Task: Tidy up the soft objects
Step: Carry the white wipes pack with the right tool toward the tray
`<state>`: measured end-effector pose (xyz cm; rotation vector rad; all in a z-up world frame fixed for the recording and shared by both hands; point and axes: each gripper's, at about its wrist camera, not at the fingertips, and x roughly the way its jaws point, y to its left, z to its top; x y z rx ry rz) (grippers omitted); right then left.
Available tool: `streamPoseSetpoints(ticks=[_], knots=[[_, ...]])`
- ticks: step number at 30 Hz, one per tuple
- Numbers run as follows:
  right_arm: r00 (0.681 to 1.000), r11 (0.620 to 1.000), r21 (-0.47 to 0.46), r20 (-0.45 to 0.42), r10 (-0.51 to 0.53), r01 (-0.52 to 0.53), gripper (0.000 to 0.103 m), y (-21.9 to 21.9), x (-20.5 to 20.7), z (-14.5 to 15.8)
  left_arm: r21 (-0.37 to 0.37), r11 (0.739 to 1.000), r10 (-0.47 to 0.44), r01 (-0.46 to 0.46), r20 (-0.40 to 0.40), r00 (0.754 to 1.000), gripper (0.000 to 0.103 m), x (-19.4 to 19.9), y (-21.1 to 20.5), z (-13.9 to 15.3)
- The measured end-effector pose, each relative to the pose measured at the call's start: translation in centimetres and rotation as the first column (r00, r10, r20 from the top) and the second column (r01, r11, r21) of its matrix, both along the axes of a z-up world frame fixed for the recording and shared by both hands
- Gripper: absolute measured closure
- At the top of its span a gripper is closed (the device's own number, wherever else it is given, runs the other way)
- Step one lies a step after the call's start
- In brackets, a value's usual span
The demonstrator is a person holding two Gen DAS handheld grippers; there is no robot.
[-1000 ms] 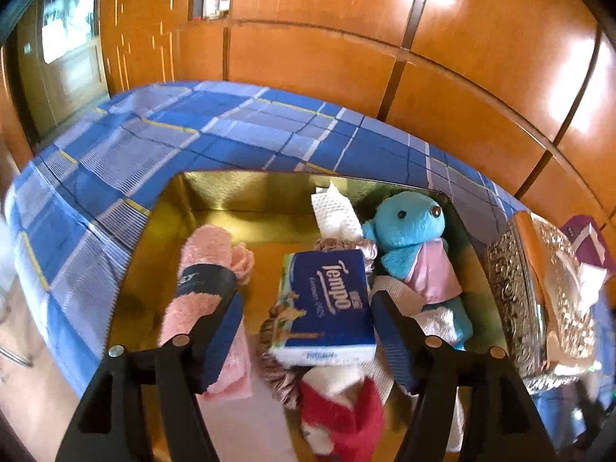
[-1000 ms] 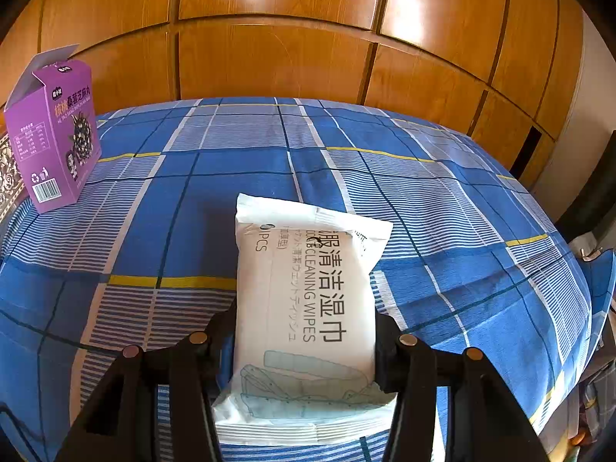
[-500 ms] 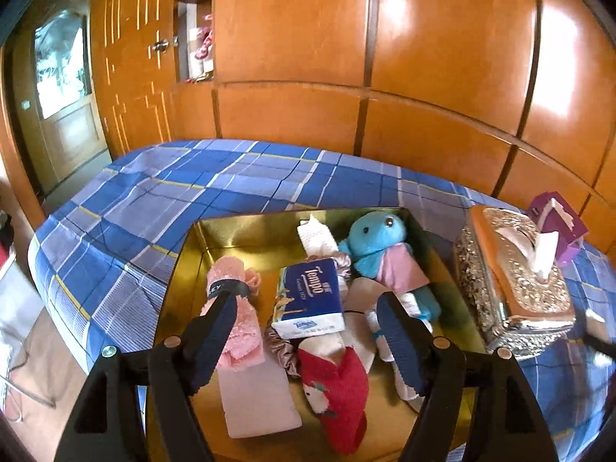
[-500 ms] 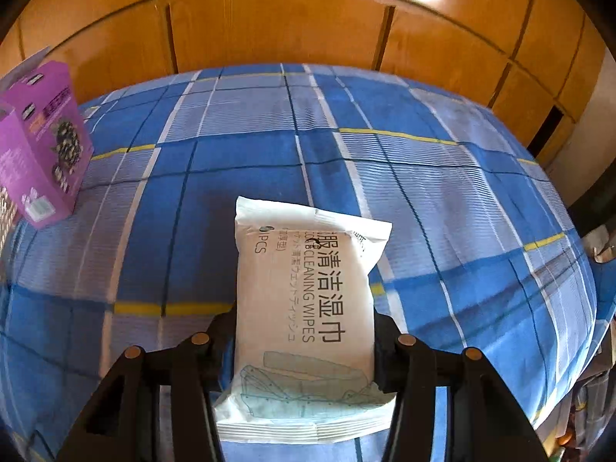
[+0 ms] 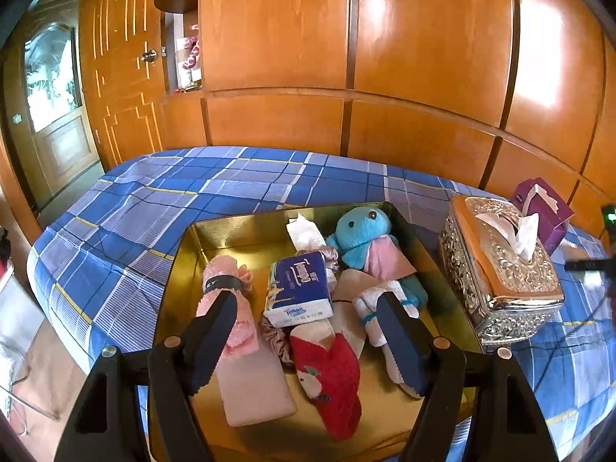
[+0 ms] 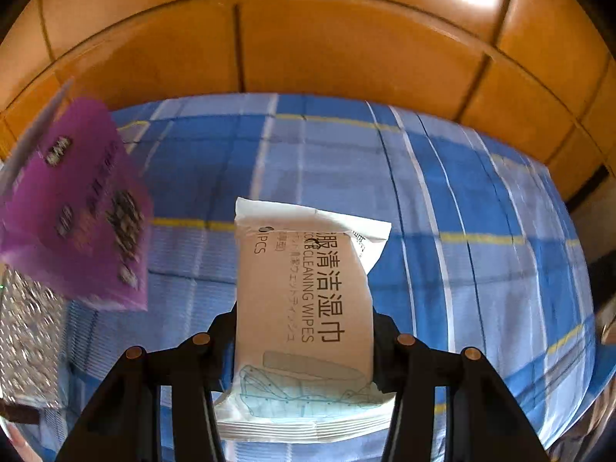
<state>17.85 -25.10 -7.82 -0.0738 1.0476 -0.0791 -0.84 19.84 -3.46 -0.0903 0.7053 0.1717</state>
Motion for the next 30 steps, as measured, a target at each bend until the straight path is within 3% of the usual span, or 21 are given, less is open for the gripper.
streamPoseSetpoints(ticks=[12,18,22,30], knots=[[0.997,0.995,-0.083,0.052,0.06,-0.056,0.053,2.5,3.6,4.9,-0.013,1.0,-0.024,0.024,-0.023,0.999,0.027,0.0,-0.4,-0.9],[0.994,0.997,-0.053,0.094,0.058,-0.053,0.053,2.8,4.7,7.6,-0.019,0.999,-0.032,0.031,-0.032,0.999,0.027,0.0,-0.6,-1.2],[0.984,0.993,-0.046,0.141,0.112,-0.107,0.053,3.8,4.7,9.5,-0.029,0.999,-0.032,0.031,-0.037,0.999,0.027,0.0,-0.6,-1.4],[0.963,0.976,-0.12,0.18,0.202,-0.182,0.053,7.8,6.5,12.9,-0.038,0.999,-0.037,0.036,-0.036,0.999,0.027,-0.2,-0.7,-1.2]])
